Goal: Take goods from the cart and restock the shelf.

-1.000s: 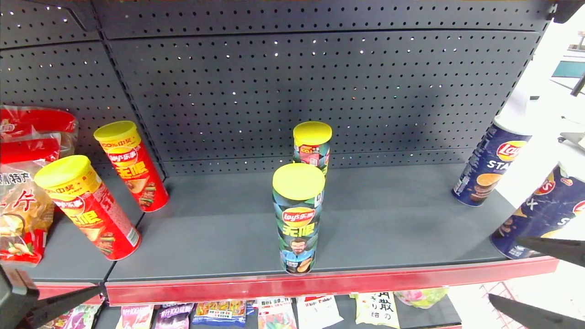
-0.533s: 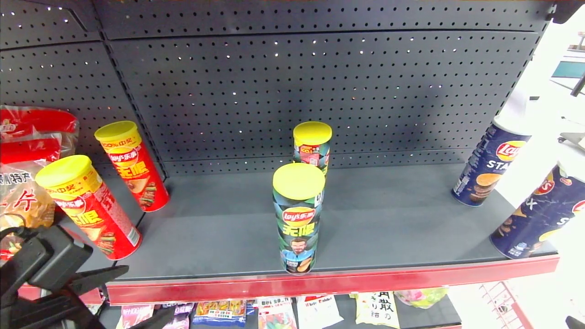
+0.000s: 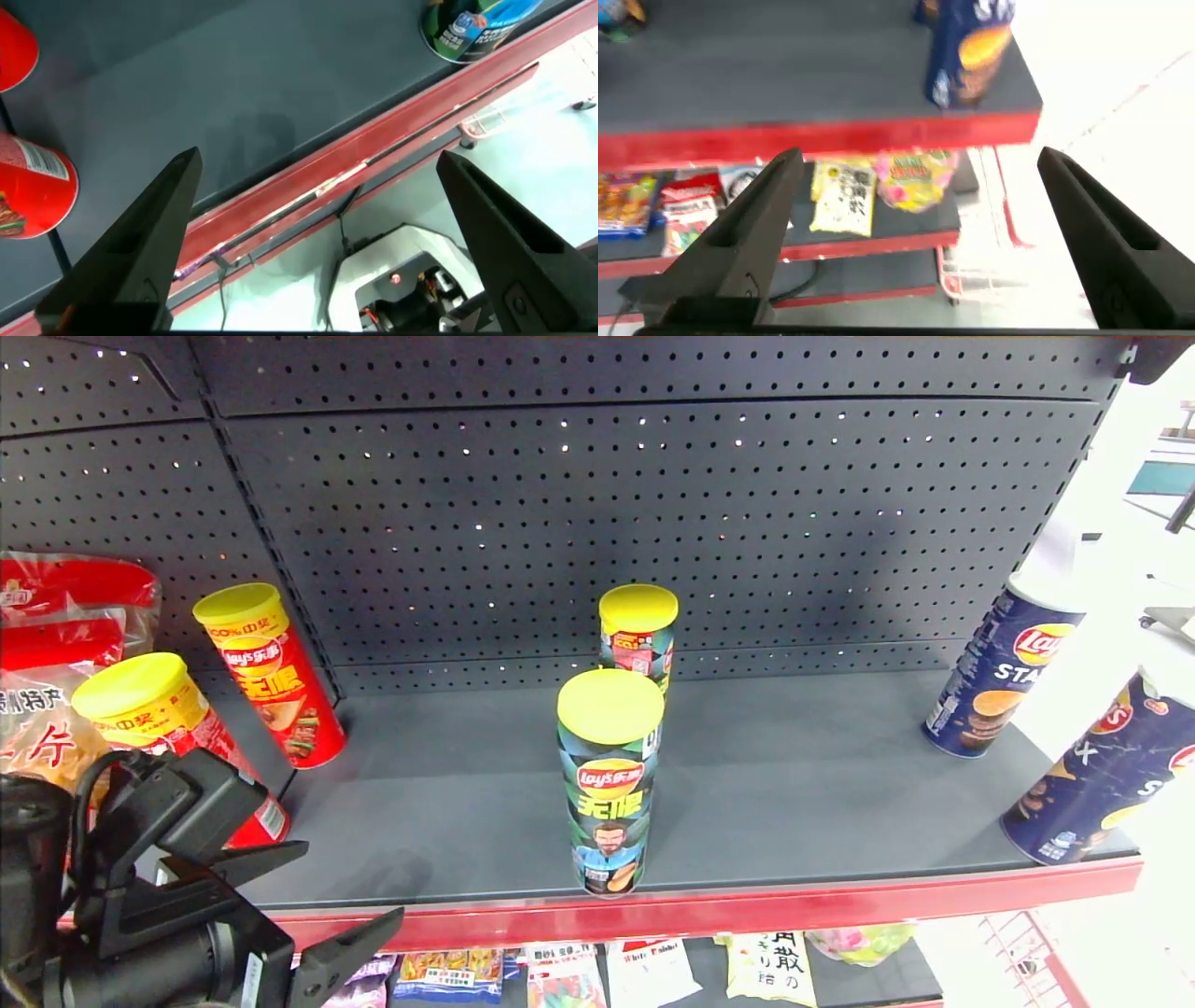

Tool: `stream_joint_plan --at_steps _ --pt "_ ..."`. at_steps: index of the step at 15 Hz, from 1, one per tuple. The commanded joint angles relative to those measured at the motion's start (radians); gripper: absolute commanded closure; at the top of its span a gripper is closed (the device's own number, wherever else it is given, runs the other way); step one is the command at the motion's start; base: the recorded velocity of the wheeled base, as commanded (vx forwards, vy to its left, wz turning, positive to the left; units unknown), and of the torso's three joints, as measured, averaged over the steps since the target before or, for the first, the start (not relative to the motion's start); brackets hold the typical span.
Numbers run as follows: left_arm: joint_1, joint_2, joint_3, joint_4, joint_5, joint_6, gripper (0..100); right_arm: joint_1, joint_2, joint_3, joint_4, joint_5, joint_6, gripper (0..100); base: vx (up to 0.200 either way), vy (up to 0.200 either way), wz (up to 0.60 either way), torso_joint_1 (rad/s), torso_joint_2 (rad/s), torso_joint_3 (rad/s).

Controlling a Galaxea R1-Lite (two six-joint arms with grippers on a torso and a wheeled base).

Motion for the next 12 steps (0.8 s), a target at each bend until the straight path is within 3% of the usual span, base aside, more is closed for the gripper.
stream_joint_plan --at_steps 1,3,6,8,10,12 --pt "0.001 0.003 0.007 0.0 0.0 0.0 0 -0.034 -0.18 0.085 0.068 0.007 -0.005 0 0.0 0.0 0.0 0.0 0.0 0.0" --pt "0.001 -0.002 0.009 0.0 0.0 -0.001 0 -0.006 -0.273 0.155 0.036 0.007 0.001 0 0.0 0.0 0.0 0.0 0.0 0.0" --pt "0.001 -0.005 0.018 0.0 0.0 -0.001 0 0.012 -0.293 0.252 -0.181 -0.011 -0.011 0 0.0 0.0 0.0 0.0 0.0 0.0" --pt "0.001 -0.009 0.025 0.0 0.0 -0.001 0 0.029 -0.333 0.26 -0.204 -0.051 -0.051 0 0.0 0.0 0.0 0.0 0.0 0.0" --pt "-0.001 -0.019 0.041 0.0 -0.001 0.0 0 0.035 -0.345 0.255 -0.188 0.039 0.052 0 0.0 0.0 0.0 0.0 0.0 0.0" --pt "-0.002 -0.029 0.039 0.0 0.0 0.0 0 0.034 -0.345 0.255 -0.19 -0.041 0.03 0 0.0 0.0 0.0 0.0 0.0 0.0"
